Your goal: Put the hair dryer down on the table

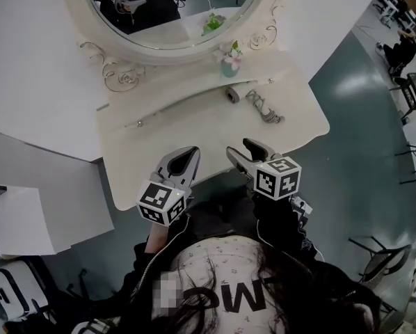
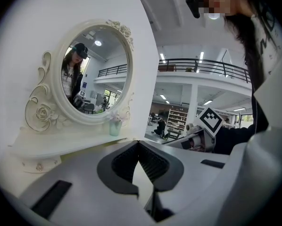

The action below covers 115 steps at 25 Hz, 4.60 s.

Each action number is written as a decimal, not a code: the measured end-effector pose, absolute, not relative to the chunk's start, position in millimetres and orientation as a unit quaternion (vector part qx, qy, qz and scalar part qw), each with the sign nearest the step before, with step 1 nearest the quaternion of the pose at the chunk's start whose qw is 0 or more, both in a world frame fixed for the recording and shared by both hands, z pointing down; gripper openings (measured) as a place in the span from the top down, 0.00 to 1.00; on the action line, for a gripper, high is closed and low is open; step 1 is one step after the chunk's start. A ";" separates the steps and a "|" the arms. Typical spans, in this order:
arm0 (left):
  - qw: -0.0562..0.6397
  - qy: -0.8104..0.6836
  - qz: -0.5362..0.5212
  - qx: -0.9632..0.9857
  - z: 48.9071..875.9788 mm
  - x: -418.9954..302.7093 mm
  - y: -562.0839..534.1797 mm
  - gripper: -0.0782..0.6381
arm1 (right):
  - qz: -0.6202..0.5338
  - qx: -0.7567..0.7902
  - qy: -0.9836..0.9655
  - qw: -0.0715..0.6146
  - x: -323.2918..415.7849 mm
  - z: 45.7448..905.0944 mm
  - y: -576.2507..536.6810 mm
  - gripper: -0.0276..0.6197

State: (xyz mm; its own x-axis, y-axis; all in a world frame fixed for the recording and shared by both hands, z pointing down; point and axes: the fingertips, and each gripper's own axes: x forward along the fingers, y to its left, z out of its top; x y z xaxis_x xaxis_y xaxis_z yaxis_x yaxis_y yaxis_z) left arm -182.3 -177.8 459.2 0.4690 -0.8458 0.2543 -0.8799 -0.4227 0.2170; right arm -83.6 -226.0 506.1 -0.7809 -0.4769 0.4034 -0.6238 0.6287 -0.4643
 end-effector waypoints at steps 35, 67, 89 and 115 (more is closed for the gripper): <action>0.165 -0.612 0.036 0.773 445.7 -25.2 -87.7 0.90 | 0.282 0.159 -0.940 0.110 59.1 465.0 -125.6 0.90; 0.170 -0.653 0.053 0.737 443.1 12.1 59.4 0.90 | 0.289 0.039 -0.950 0.115 52.5 463.2 30.8 0.94; 0.164 -0.647 0.025 0.744 443.4 -9.5 209.0 0.90 | 0.271 0.031 -0.952 0.137 34.1 462.9 187.1 0.94; 0.149 -0.643 0.027 0.751 437.0 -21.7 226.9 0.90 | 0.263 0.032 -0.953 0.147 22.6 462.6 210.7 0.94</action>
State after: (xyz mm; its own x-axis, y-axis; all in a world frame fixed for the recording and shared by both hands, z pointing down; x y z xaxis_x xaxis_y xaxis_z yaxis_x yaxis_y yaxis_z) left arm -21.7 226.9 437.0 0.1725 -0.9570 0.2333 -0.9734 -0.1293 0.1890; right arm 22.6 210.7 462.6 -0.9545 0.0170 0.2977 -0.1381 0.8595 -0.4921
